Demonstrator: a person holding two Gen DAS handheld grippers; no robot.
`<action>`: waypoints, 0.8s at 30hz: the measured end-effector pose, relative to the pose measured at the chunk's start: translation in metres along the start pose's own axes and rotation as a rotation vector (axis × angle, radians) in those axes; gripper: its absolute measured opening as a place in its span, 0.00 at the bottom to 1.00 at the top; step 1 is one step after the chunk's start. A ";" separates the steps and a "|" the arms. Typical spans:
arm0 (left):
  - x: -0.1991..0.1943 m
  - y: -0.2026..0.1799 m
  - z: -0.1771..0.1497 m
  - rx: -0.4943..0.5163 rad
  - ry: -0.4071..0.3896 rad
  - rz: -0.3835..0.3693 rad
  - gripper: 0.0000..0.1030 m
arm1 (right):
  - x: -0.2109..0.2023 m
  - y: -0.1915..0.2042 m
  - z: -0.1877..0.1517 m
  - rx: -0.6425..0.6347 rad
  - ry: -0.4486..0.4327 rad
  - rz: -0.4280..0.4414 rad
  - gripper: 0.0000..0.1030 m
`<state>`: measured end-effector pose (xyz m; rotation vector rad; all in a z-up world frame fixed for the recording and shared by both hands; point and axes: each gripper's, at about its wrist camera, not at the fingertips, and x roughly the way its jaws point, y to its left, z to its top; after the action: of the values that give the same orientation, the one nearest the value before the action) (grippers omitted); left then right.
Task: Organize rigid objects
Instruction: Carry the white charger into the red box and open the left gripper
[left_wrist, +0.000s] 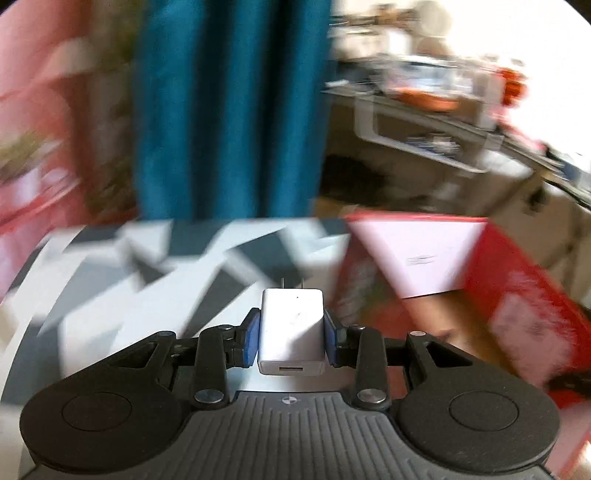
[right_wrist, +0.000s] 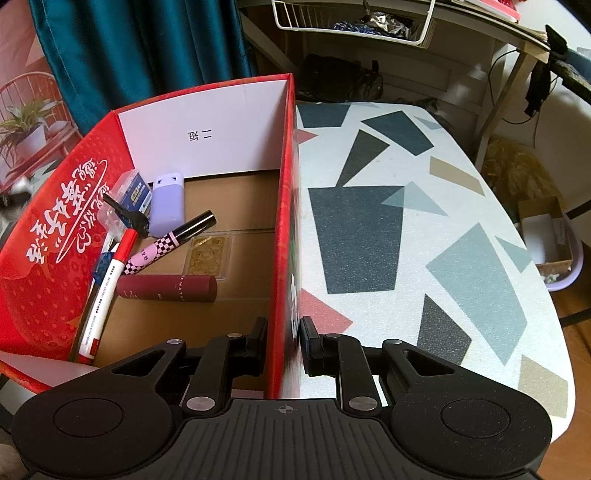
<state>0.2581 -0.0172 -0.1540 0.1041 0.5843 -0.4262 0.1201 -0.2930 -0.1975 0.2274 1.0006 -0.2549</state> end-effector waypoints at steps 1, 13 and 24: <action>-0.001 -0.012 0.006 0.063 -0.014 -0.025 0.36 | 0.000 0.000 0.000 -0.002 0.000 -0.002 0.18; 0.050 -0.089 0.022 0.445 0.099 -0.229 0.36 | 0.000 0.001 0.000 0.000 0.003 -0.002 0.18; 0.056 -0.074 0.024 0.324 0.091 -0.260 0.44 | 0.001 0.001 0.000 0.000 0.006 -0.001 0.18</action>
<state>0.2817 -0.1097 -0.1636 0.3612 0.6167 -0.7712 0.1210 -0.2924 -0.1978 0.2282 1.0067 -0.2553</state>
